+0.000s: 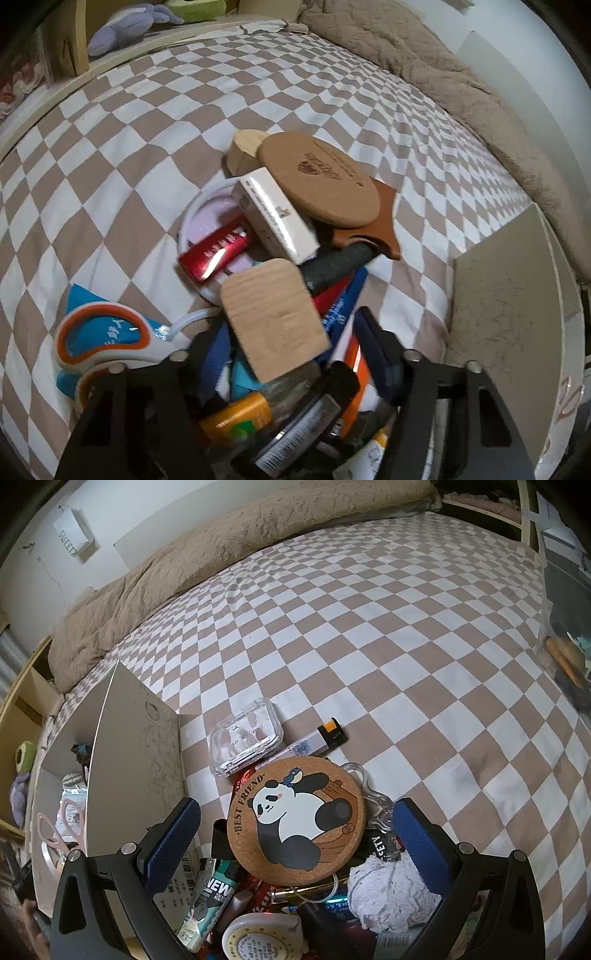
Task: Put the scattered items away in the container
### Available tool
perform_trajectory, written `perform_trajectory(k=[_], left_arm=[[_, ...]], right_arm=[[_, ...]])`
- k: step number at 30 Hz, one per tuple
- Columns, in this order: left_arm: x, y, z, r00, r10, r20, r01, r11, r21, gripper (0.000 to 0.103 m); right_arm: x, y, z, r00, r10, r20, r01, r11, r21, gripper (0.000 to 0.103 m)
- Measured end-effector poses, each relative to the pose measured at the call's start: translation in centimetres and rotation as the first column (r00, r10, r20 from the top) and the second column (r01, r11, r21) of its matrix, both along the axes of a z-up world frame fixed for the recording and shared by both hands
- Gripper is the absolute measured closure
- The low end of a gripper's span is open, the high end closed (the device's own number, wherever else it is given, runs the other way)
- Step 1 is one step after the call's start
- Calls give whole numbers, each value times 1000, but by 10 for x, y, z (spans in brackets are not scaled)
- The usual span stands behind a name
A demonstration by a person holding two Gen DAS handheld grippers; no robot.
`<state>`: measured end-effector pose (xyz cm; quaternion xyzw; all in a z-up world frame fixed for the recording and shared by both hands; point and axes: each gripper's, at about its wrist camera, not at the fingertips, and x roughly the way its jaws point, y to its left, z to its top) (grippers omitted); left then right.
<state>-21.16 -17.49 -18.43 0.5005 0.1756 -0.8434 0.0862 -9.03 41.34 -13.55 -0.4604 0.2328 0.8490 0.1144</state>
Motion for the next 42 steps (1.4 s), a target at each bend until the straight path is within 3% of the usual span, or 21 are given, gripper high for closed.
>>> perform_trajectory(k=[1, 18, 24, 27, 36, 37, 40, 42], left_arm=[[0, -2, 0, 1000, 6, 0, -6, 1000, -4, 55], [10, -6, 12, 997, 48, -56, -42, 995, 93, 57], [14, -4, 19, 995, 51, -82, -42, 993, 107, 58], [17, -1, 26, 993, 47, -106, -35, 993, 112, 69], [17, 5, 28, 994, 43, -103, -31, 994, 109, 69], [17, 3, 26, 994, 47, -94, -37, 994, 107, 65], [17, -2, 20, 995, 69, -72, -61, 992, 108, 33], [18, -5, 19, 994, 82, -69, -75, 992, 102, 31]], right_arm=[[0, 0, 0, 1000, 0, 1, 0, 1000, 2, 0], [13, 3, 0, 1000, -10, -16, 9, 1000, -22, 0], [-1, -18, -10, 998, 62, 31, -64, 996, 61, 0], [-8, -28, -16, 993, 101, 56, -106, 990, 88, 0], [-20, -48, -30, 979, 144, 145, -178, 950, 256, 1], [-20, -48, -30, 979, 145, 142, -177, 952, 249, 4], [-18, -45, -27, 983, 135, 127, -160, 962, 221, 7], [-16, -45, -25, 983, 136, 125, -162, 960, 230, 7]])
